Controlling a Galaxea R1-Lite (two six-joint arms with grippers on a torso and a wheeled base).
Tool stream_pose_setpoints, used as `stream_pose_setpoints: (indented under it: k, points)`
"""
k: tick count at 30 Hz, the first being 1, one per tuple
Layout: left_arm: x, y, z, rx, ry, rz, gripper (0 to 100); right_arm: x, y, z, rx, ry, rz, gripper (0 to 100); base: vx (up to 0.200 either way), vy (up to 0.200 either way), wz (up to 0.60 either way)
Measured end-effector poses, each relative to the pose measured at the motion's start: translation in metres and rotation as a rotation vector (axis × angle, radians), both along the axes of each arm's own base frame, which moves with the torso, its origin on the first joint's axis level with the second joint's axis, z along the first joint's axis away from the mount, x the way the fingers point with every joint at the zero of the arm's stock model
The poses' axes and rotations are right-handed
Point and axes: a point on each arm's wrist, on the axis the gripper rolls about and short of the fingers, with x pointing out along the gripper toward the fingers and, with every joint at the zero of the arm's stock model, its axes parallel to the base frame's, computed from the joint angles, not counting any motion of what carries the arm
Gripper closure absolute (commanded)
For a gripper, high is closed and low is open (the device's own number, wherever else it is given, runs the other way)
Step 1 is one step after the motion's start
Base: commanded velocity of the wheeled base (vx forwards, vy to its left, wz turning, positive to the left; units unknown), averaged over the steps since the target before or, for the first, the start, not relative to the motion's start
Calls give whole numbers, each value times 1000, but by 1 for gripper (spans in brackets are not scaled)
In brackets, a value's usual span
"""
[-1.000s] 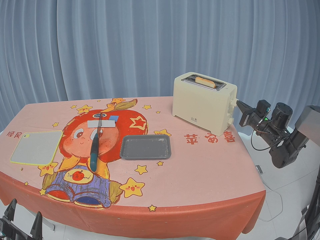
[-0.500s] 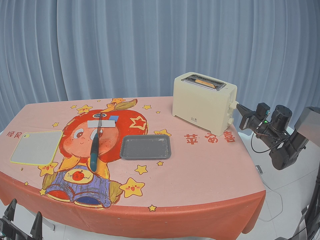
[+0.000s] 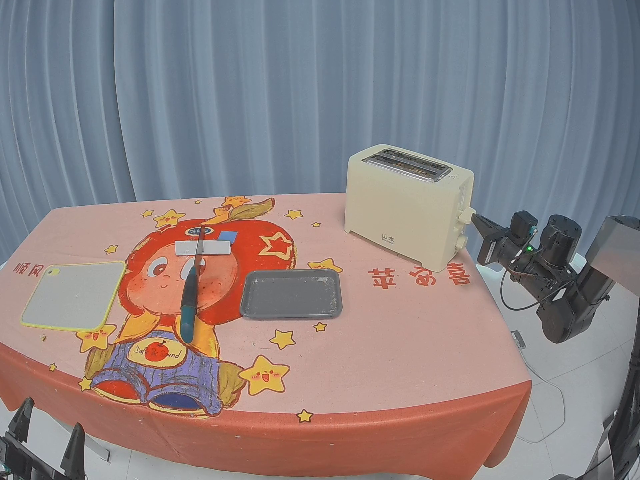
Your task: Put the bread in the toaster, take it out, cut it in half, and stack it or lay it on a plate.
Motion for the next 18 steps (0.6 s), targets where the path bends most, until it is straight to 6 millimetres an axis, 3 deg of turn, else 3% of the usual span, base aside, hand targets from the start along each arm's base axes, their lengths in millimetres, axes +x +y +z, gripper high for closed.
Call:
stream_pose_setpoints:
  k: [18]
  points:
    - [0, 0, 0, 0, 0, 0, 0, 1, 2, -2, -1, 3, 4, 100, 0, 0, 0]
